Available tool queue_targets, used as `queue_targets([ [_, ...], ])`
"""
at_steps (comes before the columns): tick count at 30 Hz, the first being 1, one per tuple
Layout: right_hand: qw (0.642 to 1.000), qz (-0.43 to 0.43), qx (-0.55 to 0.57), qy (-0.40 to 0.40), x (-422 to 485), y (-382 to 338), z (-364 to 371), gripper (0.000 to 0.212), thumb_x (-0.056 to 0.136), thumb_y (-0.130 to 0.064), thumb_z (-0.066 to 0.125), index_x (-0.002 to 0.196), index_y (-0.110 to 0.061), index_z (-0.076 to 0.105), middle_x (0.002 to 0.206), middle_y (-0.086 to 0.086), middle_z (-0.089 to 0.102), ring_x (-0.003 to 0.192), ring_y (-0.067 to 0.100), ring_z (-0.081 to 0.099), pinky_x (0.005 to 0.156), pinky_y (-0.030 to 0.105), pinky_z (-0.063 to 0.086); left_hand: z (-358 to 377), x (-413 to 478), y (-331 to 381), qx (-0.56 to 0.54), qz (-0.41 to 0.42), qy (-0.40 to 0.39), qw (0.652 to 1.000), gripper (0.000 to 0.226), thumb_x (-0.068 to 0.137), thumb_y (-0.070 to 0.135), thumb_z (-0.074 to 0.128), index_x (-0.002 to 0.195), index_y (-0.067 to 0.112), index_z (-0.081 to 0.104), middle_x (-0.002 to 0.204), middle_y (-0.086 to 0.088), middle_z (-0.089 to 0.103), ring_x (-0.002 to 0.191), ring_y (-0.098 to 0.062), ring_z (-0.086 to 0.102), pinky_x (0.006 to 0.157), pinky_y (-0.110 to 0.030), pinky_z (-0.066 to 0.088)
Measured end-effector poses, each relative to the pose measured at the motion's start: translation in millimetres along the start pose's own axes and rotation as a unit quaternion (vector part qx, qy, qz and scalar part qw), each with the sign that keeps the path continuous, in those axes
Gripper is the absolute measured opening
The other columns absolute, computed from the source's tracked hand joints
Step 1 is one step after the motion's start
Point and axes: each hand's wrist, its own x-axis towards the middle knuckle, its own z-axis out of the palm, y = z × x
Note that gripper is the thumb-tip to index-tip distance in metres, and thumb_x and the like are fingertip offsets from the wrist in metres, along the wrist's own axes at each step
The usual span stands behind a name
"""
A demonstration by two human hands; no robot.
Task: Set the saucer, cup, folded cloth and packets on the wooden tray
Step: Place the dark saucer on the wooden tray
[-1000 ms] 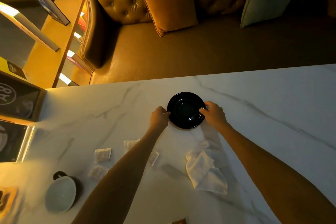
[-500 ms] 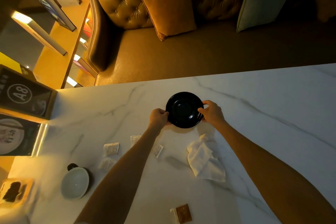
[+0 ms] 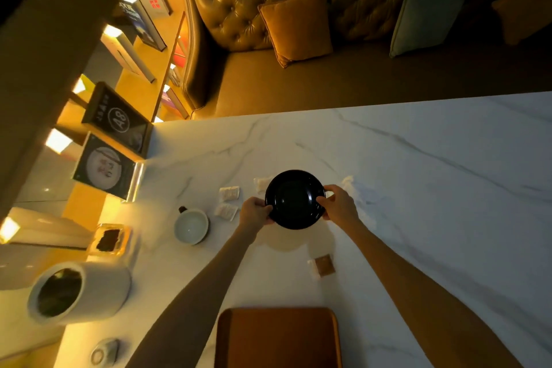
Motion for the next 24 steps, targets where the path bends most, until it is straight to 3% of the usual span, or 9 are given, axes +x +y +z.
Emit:
queue_targets([
  [4, 1.000, 0.000, 0.028, -0.010, -67.9, 5.8, 30.8, 0.031, 0.090, -0.022, 0.063, 0.119, -0.011, 0.057, 0.080, 0.007, 0.065, 0.060, 0.019, 0.065, 0.053, 0.022, 0.056, -41.3, -53.0, -40.1, -0.008, 0.015, 0.007, 1.000, 0.005, 0.091, -0.003, 0.060, 0.094, -0.002, 0.057, 0.089, -0.025, 0.063, 0.077, -0.037, 0.066, 0.082, -0.054, 0.058],
  [8, 0.999, 0.005, 0.027, -0.023, -127.5, 21.3, 63.1, 0.032, 0.092, -0.020, 0.062, 0.122, -0.010, 0.055, 0.091, 0.012, 0.068, 0.069, 0.024, 0.070, 0.062, 0.029, 0.060, -74.1, -99.9, -89.3, 0.001, 0.036, 0.005, 0.999, 0.011, 0.093, 0.002, 0.059, 0.103, -0.002, 0.057, 0.095, -0.025, 0.066, 0.085, -0.037, 0.069, 0.077, -0.046, 0.061],
  [11, 0.998, 0.030, 0.034, -0.047, -168.2, 41.4, 89.0, 0.032, 0.092, -0.016, 0.060, 0.123, -0.010, 0.054, 0.090, 0.011, 0.067, 0.070, 0.024, 0.069, 0.062, 0.030, 0.060, -93.6, -127.3, -134.5, 0.024, 0.042, 0.005, 0.999, 0.014, 0.093, 0.005, 0.060, 0.105, -0.001, 0.057, 0.093, -0.021, 0.067, 0.079, -0.030, 0.070, 0.071, -0.039, 0.061],
  [16, 0.996, 0.050, -0.002, -0.078, -228.7, 85.0, 127.4, 0.027, 0.093, -0.018, 0.060, 0.120, -0.016, 0.057, 0.084, 0.001, 0.069, 0.063, 0.017, 0.071, 0.062, 0.028, 0.061, -111.9, -158.2, -203.1, 0.042, 0.010, 0.005, 0.999, 0.009, 0.093, 0.004, 0.060, 0.100, 0.000, 0.058, 0.086, -0.017, 0.065, 0.080, -0.040, 0.070, 0.074, -0.055, 0.059],
  [21, 0.991, 0.077, -0.019, -0.110, -261.4, 118.6, 151.1, 0.022, 0.094, -0.014, 0.057, 0.116, -0.017, 0.056, 0.093, -0.003, 0.063, 0.084, 0.024, 0.067, 0.073, 0.041, 0.060, -106.8, -183.5, -256.3, 0.061, -0.049, 0.009, 0.997, 0.009, 0.093, 0.002, 0.057, 0.102, -0.001, 0.055, 0.097, -0.028, 0.066, 0.084, -0.043, 0.068, 0.076, -0.055, 0.057],
  [24, 0.988, 0.084, -0.061, -0.115, -267.6, 135.8, 162.5, 0.021, 0.094, -0.016, 0.058, 0.115, -0.017, 0.055, 0.101, -0.001, 0.062, 0.087, 0.015, 0.062, 0.072, 0.030, 0.054, -100.6, -187.8, -275.5, 0.101, -0.066, 0.011, 0.993, 0.012, 0.092, 0.001, 0.054, 0.104, -0.002, 0.055, 0.099, -0.028, 0.064, 0.089, -0.042, 0.066, 0.079, -0.056, 0.055],
])
